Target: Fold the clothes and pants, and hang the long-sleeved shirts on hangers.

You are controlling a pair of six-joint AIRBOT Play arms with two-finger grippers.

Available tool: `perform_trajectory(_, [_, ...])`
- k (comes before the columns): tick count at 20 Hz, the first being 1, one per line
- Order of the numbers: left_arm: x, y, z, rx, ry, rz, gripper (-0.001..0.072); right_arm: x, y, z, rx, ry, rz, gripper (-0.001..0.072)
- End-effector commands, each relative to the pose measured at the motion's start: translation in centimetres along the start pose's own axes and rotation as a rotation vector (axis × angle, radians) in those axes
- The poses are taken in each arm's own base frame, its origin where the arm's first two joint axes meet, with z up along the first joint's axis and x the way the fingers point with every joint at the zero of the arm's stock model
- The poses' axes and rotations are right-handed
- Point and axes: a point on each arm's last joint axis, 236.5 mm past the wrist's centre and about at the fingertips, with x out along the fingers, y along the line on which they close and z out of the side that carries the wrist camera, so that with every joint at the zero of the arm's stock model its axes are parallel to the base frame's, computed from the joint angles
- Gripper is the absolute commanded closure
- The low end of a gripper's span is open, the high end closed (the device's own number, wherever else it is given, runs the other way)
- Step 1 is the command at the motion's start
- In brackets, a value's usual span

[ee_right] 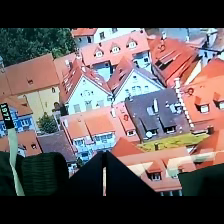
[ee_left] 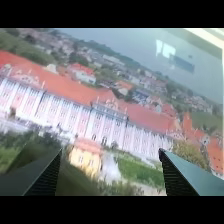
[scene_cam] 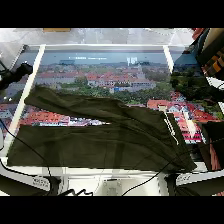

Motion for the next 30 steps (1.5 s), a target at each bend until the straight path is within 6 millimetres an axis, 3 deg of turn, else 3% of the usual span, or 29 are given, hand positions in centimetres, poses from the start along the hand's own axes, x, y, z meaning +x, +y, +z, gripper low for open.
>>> perform_trajectory(1, [-2.5, 2.9, -3.9, -0.185, 0.2, -0.005, 0.0009, 0.0, -0.1, 0.8, 0.002, -0.033, -0.004, 0.0677])
perform_trajectory(4, [-5.8, 8.2, -10.3, -0.274, 0.466, 0.124, 0.0007, 0.0, -0.2, 1.0, 0.002, -0.041, -0.007, 0.0677])
perform_trajectory(6, [-7.5, 11.3, -13.3, -0.329, 0.557, 0.24, 0.0007, 0.0, -0.2, 1.0, 0.002, -0.041, -0.007, 0.0678])
perform_trajectory(9, [-7.2, 12.8, -15.7, -0.405, 0.582, 0.277, 0.0011, 0.0, -0.2, 0.9, 0.002, -0.04, -0.006, 0.0677])
perform_trajectory(12, [-4.9, 13.2, -16.8, -0.414, 0.573, 0.279, 0.0011, 0.0, 0.0, 1.0, 0.004, -0.042, 0.0, 0.0678])
perform_trajectory(16, [-1.1, 13.8, -16.2, -0.374, 0.465, 0.294, 0.0019, 0.0, 0.6, 1.0, 0.009, -0.042, 0.027, 0.0677])
perform_trajectory(18, [0.2, 13.9, -15.6, -0.357, 0.413, 0.296, 0.0189, -0.1, 1.3, 1.2, 0.014, -0.051, 0.054, 0.0678])
perform_trajectory(20, [1.1, 13.7, -14.9, -0.339, 0.369, 0.297, 0.025, -0.1, 1.9, 1.4, 0.02, -0.06, 0.081, 0.0677])
perform_trajectory(21, [1.5, 13.6, -14.4, -0.329, 0.343, 0.297, 0.0325, -0.2, 2.2, 1.4, 0.022, -0.061, 0.093, 0.0677])
perform_trajectory(23, [1.8, 13.4, -13.3, -0.313, 0.3, 0.296, 0.0696, 0.0, 0.6, 0.5, 0.008, -0.019, 0.028, 0.0679])
perform_trajectory(25, [1.7, 12.7, -11.9, -0.286, 0.264, 0.288, 0.069, -0.1, -1.9, -1.1, -0.014, 0.046, -0.078, 0.0678])
perform_trajectory(26, [1.3, 12.4, -11.2, -0.277, 0.252, 0.284, 0.069, -0.1, -2.2, -1.4, -0.015, 0.061, -0.088, 0.0679])
perform_trajectory(28, [0.2, 11.5, -9.1, -0.262, 0.207, 0.276, 0.0691, 0.6, -2.4, -2.0, -0.004, 0.09, -0.075, 0.0679])
perform_trajectory(30, [-1.6, 10.1, -6.1, -0.235, 0.15, 0.261, 0.0691, 2.2, -0.9, -4.3, -0.062, 0.201, 0.029, 0.068])
